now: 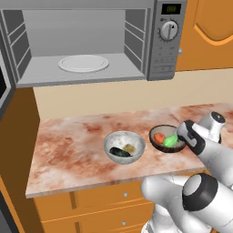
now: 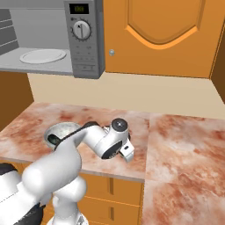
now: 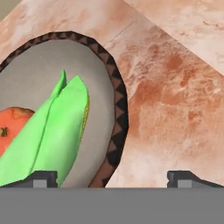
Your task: Place the bowl containing the squash and corn in the microwave. Close the microwave door and press the start button to microwave the meal.
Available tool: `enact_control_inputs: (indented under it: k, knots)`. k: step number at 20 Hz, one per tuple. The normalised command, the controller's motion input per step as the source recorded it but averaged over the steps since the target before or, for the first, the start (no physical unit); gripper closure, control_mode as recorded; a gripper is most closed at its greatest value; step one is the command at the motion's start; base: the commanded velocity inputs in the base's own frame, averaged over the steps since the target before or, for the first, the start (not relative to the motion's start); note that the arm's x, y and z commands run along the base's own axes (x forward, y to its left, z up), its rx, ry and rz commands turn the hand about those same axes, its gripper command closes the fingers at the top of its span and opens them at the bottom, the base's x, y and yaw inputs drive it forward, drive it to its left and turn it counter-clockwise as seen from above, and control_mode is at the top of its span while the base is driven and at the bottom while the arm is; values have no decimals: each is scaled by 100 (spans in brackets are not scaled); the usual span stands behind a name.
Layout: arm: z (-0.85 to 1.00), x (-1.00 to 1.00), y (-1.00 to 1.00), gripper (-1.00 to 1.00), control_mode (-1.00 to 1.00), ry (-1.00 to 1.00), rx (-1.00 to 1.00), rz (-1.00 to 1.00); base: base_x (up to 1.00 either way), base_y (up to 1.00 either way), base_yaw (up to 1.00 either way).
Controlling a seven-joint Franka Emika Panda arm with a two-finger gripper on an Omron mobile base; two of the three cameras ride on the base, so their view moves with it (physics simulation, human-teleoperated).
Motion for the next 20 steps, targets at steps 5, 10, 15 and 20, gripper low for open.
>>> enact_control_inputs:
  k: [5,10,15,20]
  knots:
    - [-16,17,0,-100,-100,0,1,0,0,0,0]
    - [-27,14,0,-100,-100,0,2,0,0,0,0]
    - [-28,13,0,-100,-100,0,1,0,0,0,0]
    - [-21,6,0,100,-100,0,0,0,0,0,0]
